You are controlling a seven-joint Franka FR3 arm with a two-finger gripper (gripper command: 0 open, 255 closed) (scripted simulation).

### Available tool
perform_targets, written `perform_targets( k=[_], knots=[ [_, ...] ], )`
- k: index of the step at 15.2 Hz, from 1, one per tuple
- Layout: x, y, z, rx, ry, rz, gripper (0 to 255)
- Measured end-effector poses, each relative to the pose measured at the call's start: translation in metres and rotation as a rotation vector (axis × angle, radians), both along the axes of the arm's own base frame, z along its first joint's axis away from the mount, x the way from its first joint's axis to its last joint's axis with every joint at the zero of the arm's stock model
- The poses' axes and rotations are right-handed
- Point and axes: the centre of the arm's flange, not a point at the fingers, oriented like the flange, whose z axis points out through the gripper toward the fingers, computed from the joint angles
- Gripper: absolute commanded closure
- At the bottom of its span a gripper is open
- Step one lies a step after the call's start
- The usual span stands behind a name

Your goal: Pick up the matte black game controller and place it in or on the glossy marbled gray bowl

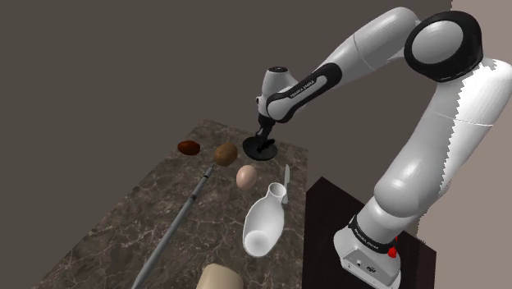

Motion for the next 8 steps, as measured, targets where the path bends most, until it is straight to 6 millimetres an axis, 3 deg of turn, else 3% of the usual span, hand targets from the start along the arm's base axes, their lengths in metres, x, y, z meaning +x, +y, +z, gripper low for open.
perform_targets(
  k=[7, 8],
  knots=[
    [0.0011, 0.0008, -0.0072, 0.000, -0.005, 0.002, 255],
    [0.0009, 0.0007, -0.0072, 0.000, -0.005, 0.002, 0]
  ],
)
